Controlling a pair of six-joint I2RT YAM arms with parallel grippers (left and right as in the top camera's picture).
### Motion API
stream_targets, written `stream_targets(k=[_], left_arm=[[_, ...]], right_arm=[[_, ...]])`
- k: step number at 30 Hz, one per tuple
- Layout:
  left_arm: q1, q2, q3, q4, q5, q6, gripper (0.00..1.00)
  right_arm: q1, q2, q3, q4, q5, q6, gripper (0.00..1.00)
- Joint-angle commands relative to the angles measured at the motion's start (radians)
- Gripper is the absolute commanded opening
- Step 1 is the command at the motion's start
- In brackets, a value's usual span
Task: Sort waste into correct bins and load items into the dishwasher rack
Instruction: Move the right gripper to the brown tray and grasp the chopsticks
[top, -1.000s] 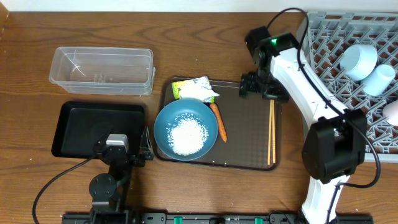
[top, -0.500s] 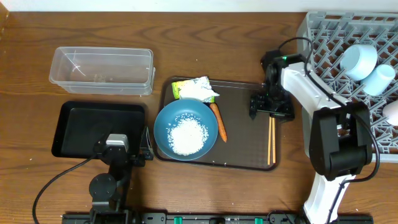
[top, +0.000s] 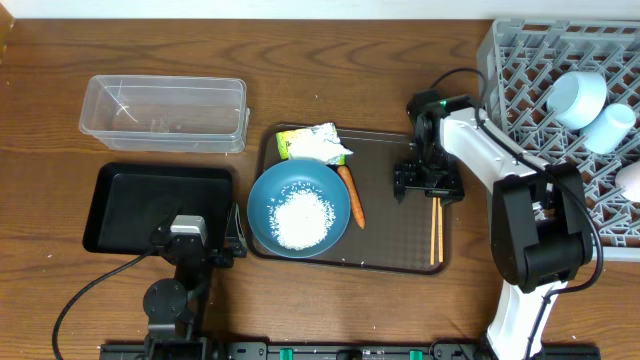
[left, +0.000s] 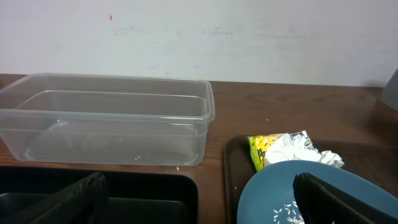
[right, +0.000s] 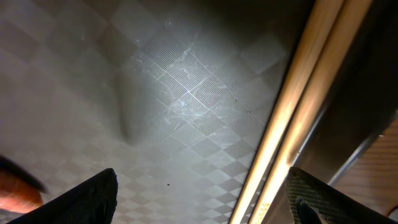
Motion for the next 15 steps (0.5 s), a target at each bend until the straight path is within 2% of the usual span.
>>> stream_targets(k=[1, 15], left_arm=[[-0.003, -0.006, -0.021, -0.026, 0.014, 0.003, 0.98], [-0.003, -0.006, -0.021, -0.026, 0.014, 0.003, 0.98]], right_arm=[[0.005, -0.005, -0.008, 0.011, -0.005, 0.003, 0.86], [0.015, -0.005, -0.021, 0.028, -0.009, -0.005, 0.91]])
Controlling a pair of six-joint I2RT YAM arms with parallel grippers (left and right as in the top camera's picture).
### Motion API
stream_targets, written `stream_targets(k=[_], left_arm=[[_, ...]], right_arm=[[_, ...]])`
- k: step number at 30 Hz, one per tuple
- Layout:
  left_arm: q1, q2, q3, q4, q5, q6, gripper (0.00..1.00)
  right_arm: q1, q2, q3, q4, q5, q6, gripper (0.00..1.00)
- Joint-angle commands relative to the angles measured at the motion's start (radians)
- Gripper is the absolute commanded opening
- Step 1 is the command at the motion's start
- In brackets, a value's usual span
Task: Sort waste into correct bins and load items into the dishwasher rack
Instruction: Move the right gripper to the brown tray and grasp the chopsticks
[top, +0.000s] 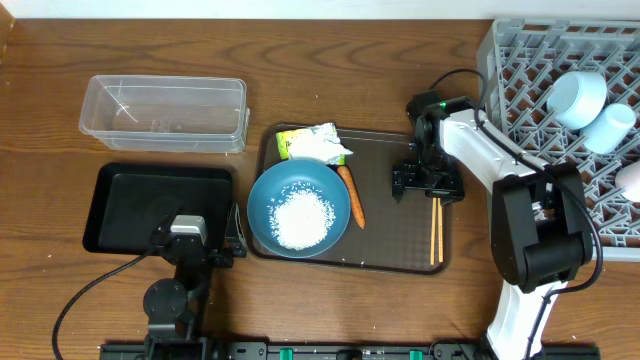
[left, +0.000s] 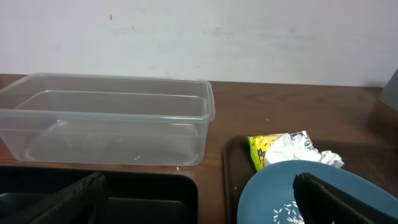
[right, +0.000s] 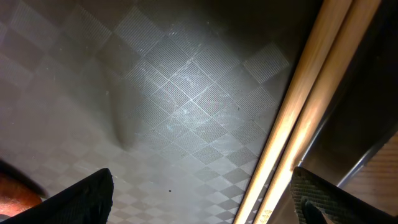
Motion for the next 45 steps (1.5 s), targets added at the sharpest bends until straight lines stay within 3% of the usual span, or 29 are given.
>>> stream_targets(k=[1, 21, 30, 32, 35, 39, 45], left_arm=[[-0.003, -0.006, -0.021, -0.026, 0.014, 0.003, 0.98], [-0.003, -0.006, -0.021, -0.026, 0.014, 0.003, 0.98], [-0.003, -0.006, -0.021, -0.026, 0.014, 0.003, 0.98], [-0.003, -0.006, -0.021, -0.026, 0.014, 0.003, 0.98], [-0.003, -0.006, -0.021, -0.026, 0.014, 0.003, 0.98], [-0.003, -0.006, -0.021, -0.026, 0.014, 0.003, 0.98], [-0.003, -0.006, -0.021, -0.026, 0.014, 0.003, 0.98]], right_arm=[[0.016, -0.005, -0.018, 0.015, -0.009, -0.004, 0.91], [0.046, -0.004, -0.037, 0.073, -0.008, -0.004, 0.93], [0.041, -0.004, -0.073, 0.093, 0.101, -0.045, 0.85], [0.042, -0.004, -0.073, 0.095, 0.102, -0.079, 0.70], [0.042, -0.004, -0.073, 0.095, 0.103, -0.084, 0.68], [0.043, -0.004, -0.073, 0.103, 0.102, -0.083, 0.54], [0.042, -0.004, -0.072, 0.098, 0.101, -0.082, 0.12]])
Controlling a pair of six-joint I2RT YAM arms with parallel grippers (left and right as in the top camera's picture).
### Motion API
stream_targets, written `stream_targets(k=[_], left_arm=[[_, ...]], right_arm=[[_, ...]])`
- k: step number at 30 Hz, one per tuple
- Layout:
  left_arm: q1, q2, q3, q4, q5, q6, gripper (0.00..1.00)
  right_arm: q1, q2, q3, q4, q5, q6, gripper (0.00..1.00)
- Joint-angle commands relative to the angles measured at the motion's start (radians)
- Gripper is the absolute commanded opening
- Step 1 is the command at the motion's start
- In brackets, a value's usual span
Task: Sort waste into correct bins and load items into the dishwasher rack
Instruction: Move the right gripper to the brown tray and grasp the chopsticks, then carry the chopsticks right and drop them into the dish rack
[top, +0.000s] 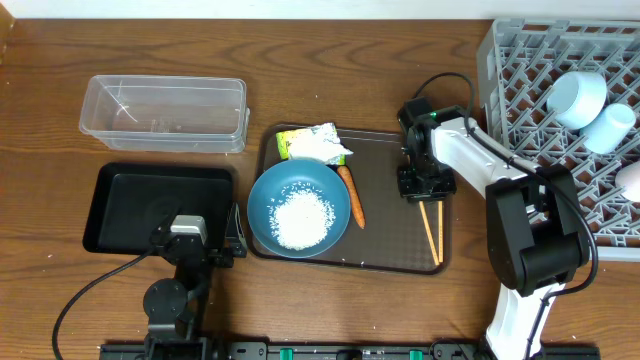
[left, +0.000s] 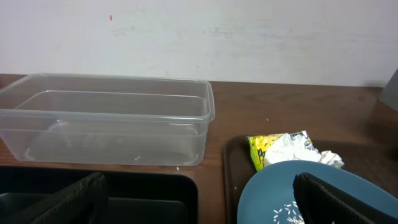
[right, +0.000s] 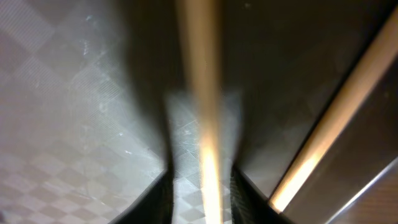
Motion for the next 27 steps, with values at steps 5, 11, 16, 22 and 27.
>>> stream_targets(k=[5, 11, 16, 22, 27], left_arm=[[-0.003, -0.006, -0.021, -0.026, 0.014, 0.003, 0.98], [-0.003, -0.006, -0.021, -0.026, 0.014, 0.003, 0.98], [-0.003, -0.006, -0.021, -0.026, 0.014, 0.003, 0.98], [-0.003, -0.006, -0.021, -0.026, 0.014, 0.003, 0.98], [-0.003, -0.006, -0.021, -0.026, 0.014, 0.003, 0.98]], right_arm=[[0.002, 0.003, 0.004, -0.004, 0.010, -0.002, 0.01], [-0.023, 0.000, 0.104, -0.074, 0.010, -0.017, 0.01], [-0.064, -0.002, 0.298, -0.186, 0.009, -0.064, 0.01], [-0.179, -0.002, 0.576, -0.237, -0.007, -0.161, 0.01], [-0.330, -0.002, 0.726, -0.196, -0.200, -0.303, 0.01]])
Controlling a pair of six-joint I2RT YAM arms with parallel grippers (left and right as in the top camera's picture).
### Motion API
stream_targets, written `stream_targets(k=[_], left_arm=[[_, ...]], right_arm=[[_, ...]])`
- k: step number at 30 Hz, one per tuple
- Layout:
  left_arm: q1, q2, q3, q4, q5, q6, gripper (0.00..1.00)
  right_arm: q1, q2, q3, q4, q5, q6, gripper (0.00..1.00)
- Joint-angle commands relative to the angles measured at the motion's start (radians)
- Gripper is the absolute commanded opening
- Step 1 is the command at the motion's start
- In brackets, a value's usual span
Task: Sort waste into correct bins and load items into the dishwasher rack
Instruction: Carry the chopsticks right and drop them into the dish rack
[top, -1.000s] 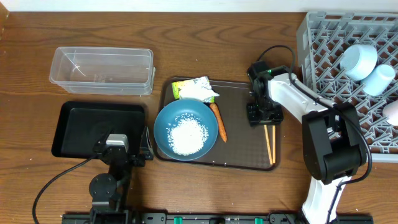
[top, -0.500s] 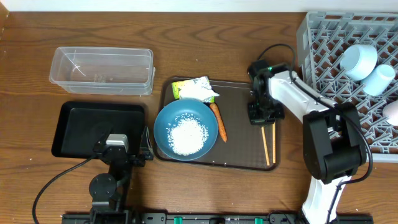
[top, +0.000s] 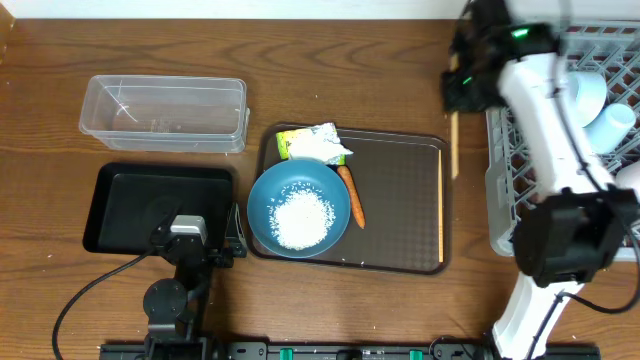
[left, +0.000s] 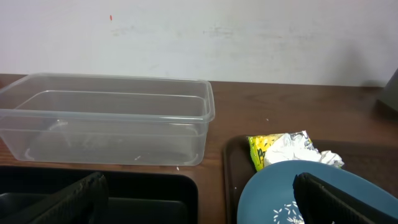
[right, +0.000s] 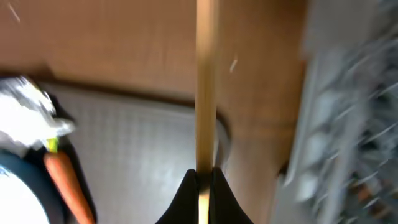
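Observation:
My right gripper (right: 203, 178) is shut on one wooden chopstick (right: 206, 87). In the overhead view that right gripper (top: 465, 88) is raised beside the left edge of the grey dishwasher rack (top: 520, 150), and the chopstick (top: 453, 145) hangs below it. A second chopstick (top: 440, 215) lies along the right side of the brown tray (top: 400, 190). The tray also carries a blue plate (top: 298, 208) with rice, a carrot (top: 350, 196) and a crumpled wrapper (top: 315, 143). My left gripper (left: 199, 202) is open, low beside the plate (left: 323, 186).
A clear plastic bin (top: 165, 113) stands at the back left, with a black bin (top: 130, 205) in front of it. Two white cups (top: 580, 95) sit in the rack. The left arm's base and cable lie at the front left.
My right gripper was down on the tray, shut on one chopstick. It is now raised at the rack's left edge with that chopstick. The other chopstick lies straight along the tray's right side.
My right gripper stood open over the pair of chopsticks on the tray at the first two moments. Then it was shut on one, with the pair skewed. Now that chopstick is up beside the rack. The left arm has stayed still throughout.

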Motion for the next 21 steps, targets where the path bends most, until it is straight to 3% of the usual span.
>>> stream_targets(k=[1, 9, 16, 21], left_arm=[[-0.003, -0.006, -0.021, -0.026, 0.014, 0.003, 0.98], [-0.003, -0.006, -0.021, -0.026, 0.014, 0.003, 0.98], [-0.003, -0.006, -0.021, -0.026, 0.014, 0.003, 0.98], [-0.003, -0.006, -0.021, -0.026, 0.014, 0.003, 0.98]], right_arm=[[-0.105, -0.003, 0.074, 0.029, -0.133, -0.116, 0.01], [-0.281, 0.004, 0.081, 0.109, -0.225, -0.184, 0.01], [-0.298, 0.019, 0.055, 0.103, -0.223, -0.310, 0.02], [-0.298, 0.029, 0.035, 0.109, -0.158, -0.313, 0.03]])
